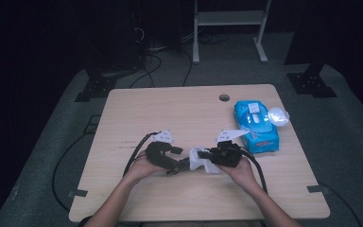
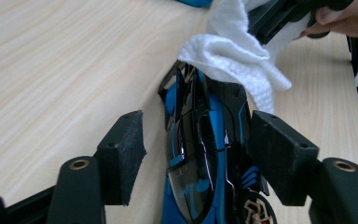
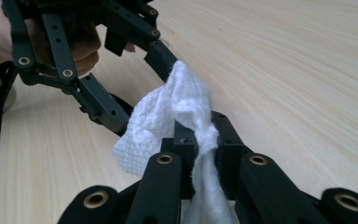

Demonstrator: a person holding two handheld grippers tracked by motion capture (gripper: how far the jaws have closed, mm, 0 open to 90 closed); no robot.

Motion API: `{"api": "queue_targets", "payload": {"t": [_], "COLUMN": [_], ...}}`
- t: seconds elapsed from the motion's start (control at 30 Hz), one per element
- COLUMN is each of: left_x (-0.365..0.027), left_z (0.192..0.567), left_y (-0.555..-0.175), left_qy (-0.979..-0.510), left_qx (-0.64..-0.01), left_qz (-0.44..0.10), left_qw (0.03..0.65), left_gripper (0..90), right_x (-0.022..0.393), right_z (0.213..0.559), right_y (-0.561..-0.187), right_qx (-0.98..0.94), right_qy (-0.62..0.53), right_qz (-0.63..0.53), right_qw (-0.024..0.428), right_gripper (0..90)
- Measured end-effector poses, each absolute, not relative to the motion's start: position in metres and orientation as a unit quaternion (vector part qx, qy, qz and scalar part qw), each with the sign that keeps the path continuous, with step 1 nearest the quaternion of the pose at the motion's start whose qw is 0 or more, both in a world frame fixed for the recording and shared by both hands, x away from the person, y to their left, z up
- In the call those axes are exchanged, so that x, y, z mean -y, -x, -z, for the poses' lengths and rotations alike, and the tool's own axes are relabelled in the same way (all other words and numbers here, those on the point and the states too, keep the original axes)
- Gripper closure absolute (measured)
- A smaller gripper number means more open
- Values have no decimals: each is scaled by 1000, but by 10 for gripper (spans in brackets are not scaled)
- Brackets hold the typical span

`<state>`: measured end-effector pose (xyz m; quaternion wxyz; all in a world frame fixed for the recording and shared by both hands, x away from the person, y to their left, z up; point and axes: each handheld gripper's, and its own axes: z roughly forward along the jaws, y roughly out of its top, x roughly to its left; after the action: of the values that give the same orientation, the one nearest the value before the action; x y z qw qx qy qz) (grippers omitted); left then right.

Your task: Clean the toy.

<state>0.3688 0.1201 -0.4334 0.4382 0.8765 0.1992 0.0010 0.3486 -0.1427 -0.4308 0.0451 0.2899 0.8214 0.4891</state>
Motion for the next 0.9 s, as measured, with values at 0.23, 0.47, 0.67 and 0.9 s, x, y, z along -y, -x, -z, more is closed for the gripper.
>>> {"api": "queue_targets", "payload": {"t": [0.23, 0.47, 0.67, 0.9], "left_x": [-108, -99, -95, -92], "left_z": [438, 450, 456, 463], "left_y": [-352, -347, -352, -354], "left_qy": [-893, -899, -904, -911], "left_qx": [-184, -183, -194, -200], "left_qz": [-24, -15, 0, 10], "left_qw": [409, 397, 382, 360], "left_gripper": [260, 230, 195, 191], "right_x": [149, 152, 150, 148], "right_z": [434, 441, 444, 447], "right_y": [-332, -317, -317, -318], "right_qx": [-827, -840, -846, -850], "right_qy": [-280, -269, -267, -268], "right_qz": [-486, -468, -457, -449], "right_qw": [45, 56, 62, 63], "right_gripper": [818, 818, 818, 818]}}
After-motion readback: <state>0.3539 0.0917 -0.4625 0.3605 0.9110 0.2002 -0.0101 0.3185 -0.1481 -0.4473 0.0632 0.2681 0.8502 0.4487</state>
